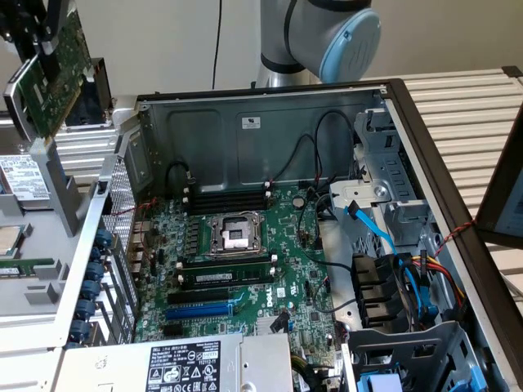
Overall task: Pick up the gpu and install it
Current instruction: 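Pick up the gpu and move the gpu toward the slot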
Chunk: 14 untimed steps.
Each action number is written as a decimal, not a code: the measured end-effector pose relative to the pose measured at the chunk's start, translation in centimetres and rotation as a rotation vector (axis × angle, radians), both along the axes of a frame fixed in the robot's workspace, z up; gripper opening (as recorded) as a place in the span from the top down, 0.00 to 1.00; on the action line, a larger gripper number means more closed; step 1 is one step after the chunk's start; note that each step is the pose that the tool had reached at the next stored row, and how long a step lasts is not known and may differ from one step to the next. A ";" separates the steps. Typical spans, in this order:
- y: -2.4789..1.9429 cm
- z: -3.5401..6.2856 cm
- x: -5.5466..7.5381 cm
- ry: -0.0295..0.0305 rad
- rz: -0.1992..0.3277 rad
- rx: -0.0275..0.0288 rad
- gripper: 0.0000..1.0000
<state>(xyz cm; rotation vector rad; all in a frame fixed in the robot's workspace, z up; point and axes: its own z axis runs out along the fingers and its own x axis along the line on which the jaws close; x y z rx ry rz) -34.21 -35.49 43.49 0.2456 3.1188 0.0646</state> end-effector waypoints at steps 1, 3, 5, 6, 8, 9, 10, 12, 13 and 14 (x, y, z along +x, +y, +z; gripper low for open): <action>-0.03 0.08 0.4 0.0001 0.000 0.0000 0.73; -0.10 0.22 1.4 0.0000 0.000 0.0000 0.73; -0.16 0.35 2.2 0.0001 0.000 0.0001 0.73; -0.20 0.41 2.7 0.0001 0.000 0.0002 0.73; -0.28 0.49 3.6 0.0002 0.000 0.0002 0.73; -0.32 0.51 4.1 0.0001 0.000 0.0003 0.73; -0.36 0.54 4.5 0.0002 0.000 0.0004 0.73; -0.44 0.57 5.4 0.0002 0.000 0.0005 0.73; -0.48 0.59 5.9 0.0002 0.000 0.0006 0.73; -0.52 0.62 6.3 0.0002 0.000 0.0006 0.73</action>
